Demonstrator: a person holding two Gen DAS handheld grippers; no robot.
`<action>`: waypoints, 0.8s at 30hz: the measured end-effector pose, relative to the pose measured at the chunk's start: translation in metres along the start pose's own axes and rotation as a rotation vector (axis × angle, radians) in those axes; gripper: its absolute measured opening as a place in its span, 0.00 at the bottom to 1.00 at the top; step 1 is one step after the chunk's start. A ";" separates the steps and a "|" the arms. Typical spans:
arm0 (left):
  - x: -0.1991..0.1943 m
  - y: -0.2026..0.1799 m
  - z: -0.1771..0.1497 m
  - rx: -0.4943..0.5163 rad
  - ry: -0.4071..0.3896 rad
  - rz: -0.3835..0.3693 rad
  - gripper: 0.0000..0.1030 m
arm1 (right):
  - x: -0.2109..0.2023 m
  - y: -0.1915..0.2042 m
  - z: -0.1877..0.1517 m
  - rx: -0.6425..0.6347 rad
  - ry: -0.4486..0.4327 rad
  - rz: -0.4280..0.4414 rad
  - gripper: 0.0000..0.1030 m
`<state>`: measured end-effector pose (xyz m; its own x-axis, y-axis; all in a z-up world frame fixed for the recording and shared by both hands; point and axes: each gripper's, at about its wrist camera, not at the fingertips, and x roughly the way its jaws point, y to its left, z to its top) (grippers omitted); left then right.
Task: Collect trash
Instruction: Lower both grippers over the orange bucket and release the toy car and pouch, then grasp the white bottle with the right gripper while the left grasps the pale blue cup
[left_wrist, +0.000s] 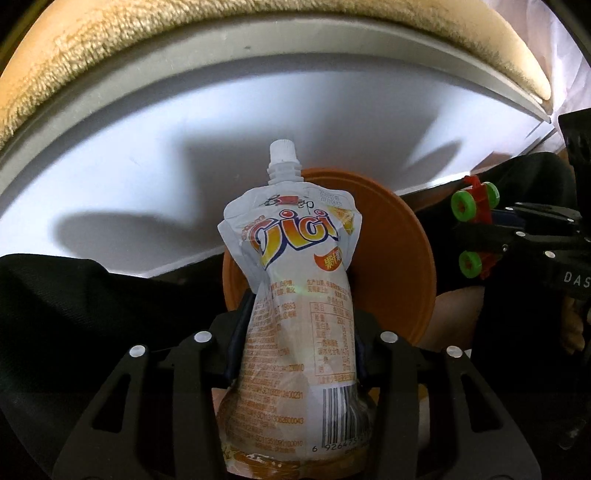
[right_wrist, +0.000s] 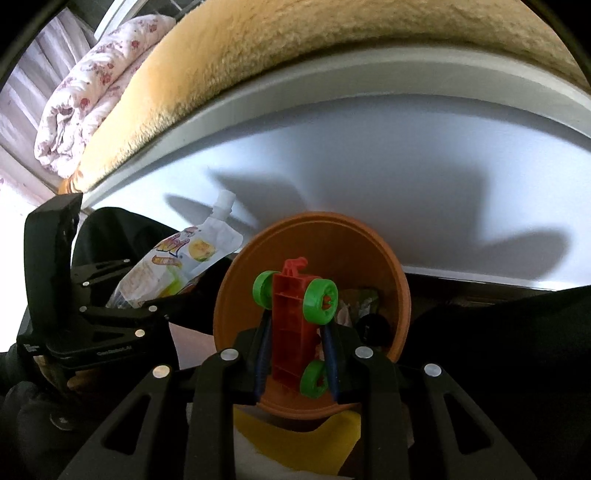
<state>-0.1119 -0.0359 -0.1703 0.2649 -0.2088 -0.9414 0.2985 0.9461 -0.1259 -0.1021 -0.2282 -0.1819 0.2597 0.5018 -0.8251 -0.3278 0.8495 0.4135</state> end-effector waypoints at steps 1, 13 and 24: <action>0.002 -0.004 0.006 -0.003 0.008 -0.001 0.60 | 0.003 0.003 0.001 -0.008 0.010 -0.008 0.28; 0.000 0.007 -0.004 -0.023 0.002 -0.003 0.80 | -0.012 0.004 0.006 0.013 -0.007 -0.040 0.55; -0.092 -0.016 0.027 0.072 -0.280 -0.018 0.80 | -0.173 -0.002 0.131 -0.245 -0.325 -0.204 0.61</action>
<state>-0.1160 -0.0382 -0.0737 0.4988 -0.2949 -0.8150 0.3672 0.9237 -0.1095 -0.0276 -0.2954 0.0102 0.5996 0.3869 -0.7006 -0.4355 0.8922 0.1199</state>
